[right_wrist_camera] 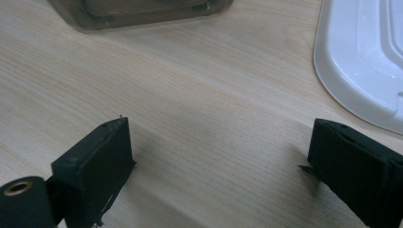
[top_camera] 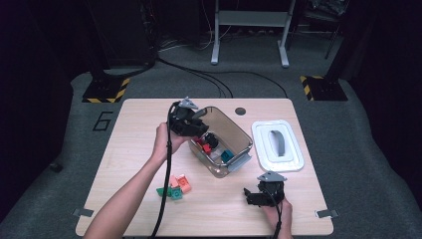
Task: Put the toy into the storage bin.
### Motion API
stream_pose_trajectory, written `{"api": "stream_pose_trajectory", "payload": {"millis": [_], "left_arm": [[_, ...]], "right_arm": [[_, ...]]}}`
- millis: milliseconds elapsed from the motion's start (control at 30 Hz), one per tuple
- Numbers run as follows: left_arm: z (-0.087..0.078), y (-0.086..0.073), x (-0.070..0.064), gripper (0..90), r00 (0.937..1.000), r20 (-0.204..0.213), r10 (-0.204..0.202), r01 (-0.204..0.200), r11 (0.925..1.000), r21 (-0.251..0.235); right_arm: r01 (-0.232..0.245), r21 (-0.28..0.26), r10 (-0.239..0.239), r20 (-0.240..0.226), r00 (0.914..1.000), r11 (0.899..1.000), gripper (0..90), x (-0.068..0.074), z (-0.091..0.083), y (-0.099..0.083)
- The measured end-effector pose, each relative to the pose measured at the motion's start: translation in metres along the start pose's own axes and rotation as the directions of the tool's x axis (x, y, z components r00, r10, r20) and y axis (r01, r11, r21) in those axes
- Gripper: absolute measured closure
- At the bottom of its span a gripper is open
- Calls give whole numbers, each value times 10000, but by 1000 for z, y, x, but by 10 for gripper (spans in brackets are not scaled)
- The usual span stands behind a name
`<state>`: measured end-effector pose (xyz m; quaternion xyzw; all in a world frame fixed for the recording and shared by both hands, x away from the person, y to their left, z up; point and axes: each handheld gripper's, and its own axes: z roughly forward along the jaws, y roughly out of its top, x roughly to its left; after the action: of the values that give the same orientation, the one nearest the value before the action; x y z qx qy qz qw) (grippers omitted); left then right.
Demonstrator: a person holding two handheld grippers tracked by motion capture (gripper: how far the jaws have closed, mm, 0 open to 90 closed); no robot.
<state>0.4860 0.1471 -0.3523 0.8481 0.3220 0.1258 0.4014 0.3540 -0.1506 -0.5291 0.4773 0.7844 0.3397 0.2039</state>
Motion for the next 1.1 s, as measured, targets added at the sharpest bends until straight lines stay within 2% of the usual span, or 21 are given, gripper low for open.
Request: {"api": "stream_pose_trajectory", "payload": {"millis": [133,267,733,800,933,1100], "left_arm": [[15,-2,-10,590,9995,261,183,-191,9993,309],[25,-11,-16,589,9991,403,88,-111,9982,581],[37,-30,-22,582,9967,815,37,-137,9924,1226],[37,-31,-21,573,9963,856,-24,-89,9913,1312],[34,-34,-17,493,9961,871,-157,24,9887,1500],[17,-40,-14,376,9975,653,-259,185,9935,1123]], "right_arm": [[17,3,-17,-2,10000,10000,68,0,0,0],[62,2,-62,17,10000,10000,69,0,0,0],[92,0,-92,43,9999,10000,70,0,0,0],[92,1,-92,41,9999,10000,70,0,0,0],[88,-3,-88,42,10000,10000,70,0,0,0],[92,6,-92,40,9999,10000,70,0,0,0]]}}
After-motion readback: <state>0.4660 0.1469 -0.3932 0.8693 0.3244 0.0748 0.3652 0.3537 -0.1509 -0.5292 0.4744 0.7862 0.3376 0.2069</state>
